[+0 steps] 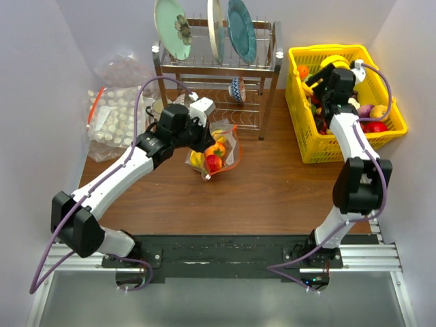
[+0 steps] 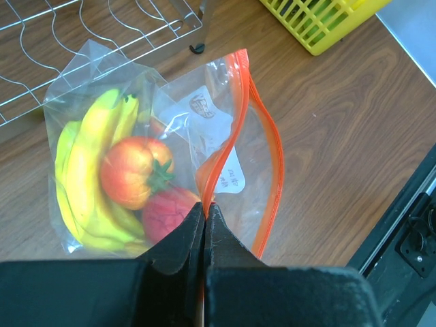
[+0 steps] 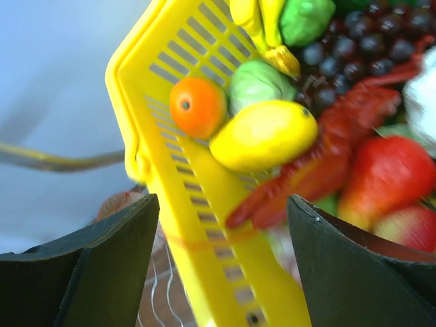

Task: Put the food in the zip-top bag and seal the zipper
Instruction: Pick up the fake fruit from the bin.

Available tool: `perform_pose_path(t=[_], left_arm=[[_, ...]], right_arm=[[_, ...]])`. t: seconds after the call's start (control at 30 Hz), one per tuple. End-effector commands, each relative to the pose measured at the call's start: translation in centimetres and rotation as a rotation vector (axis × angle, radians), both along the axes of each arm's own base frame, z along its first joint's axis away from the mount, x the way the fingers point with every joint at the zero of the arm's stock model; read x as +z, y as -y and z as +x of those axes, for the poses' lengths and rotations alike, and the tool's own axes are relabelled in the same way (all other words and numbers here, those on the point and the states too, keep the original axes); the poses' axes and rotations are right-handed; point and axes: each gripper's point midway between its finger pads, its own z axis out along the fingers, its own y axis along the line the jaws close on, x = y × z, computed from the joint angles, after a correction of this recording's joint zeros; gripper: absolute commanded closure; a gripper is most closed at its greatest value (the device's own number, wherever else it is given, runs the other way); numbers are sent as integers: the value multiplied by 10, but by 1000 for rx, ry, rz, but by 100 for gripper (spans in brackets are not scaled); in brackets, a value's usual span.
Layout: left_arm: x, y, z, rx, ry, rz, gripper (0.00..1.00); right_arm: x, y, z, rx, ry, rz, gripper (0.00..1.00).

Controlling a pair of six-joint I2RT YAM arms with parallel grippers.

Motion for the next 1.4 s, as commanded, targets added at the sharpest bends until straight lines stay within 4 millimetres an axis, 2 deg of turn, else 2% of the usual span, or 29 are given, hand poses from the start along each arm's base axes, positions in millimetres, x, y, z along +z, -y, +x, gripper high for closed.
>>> perform_pose_path(t=[0.0,0.13,0.17,0.2,0.27,0.3,0.33,0.37,0.4,0.43,0.47,0.5,0.53,0.57,0.67,0.83,0.97,1.23,1.3,1.37], left_arm=[[15,3,4,-2,67,-29,100],[14,4,4,-8,67,-30,100],[12,4,4,-9,63,-29,100],[13,4,4,-12,62,-30,100],[11,4,3,-12,59,-28,100],[11,4,3,-11,61,-28,100],[11,4,3,-9,62,-29,100],[10,3,4,-7,62,-29,100],[11,3,3,-8,62,-31,100],[11,3,3,-8,62,-31,100],[10,4,3,-9,62,-32,100],[10,4,3,-8,61,-30,100],[9,4,3,-8,59,-29,100],[8,3,4,-5,60,-29,100],[6,3,4,-5,56,-26,100],[5,3,4,-3,56,-20,100],[4,2,5,-1,57,-18,100],[3,3,4,-3,53,-18,100],[3,3,5,-1,52,-18,100],[3,3,4,-3,50,-19,100]], right_arm=[[39,2,40,27,128,44,22],[29,5,62,25,113,47,22],[35,6,66,24,128,47,22],[22,7,73,22,110,53,22],[22,8,82,25,118,58,23],[5,6,87,33,81,76,23],[-2,5,92,39,72,82,23],[5,5,97,45,88,87,23],[2,3,101,53,89,102,23],[-14,3,108,58,65,108,23],[-2,2,113,65,89,108,23],[-6,3,118,64,81,109,23],[-21,2,122,66,45,115,23],[-12,2,127,69,63,113,23],[-24,5,134,63,39,116,22],[-44,4,140,59,2,127,21],[-57,-5,140,92,-23,159,22],[-55,-23,128,122,-82,143,19],[-57,-26,125,125,-99,145,21],[-59,-28,123,122,-112,155,28]])
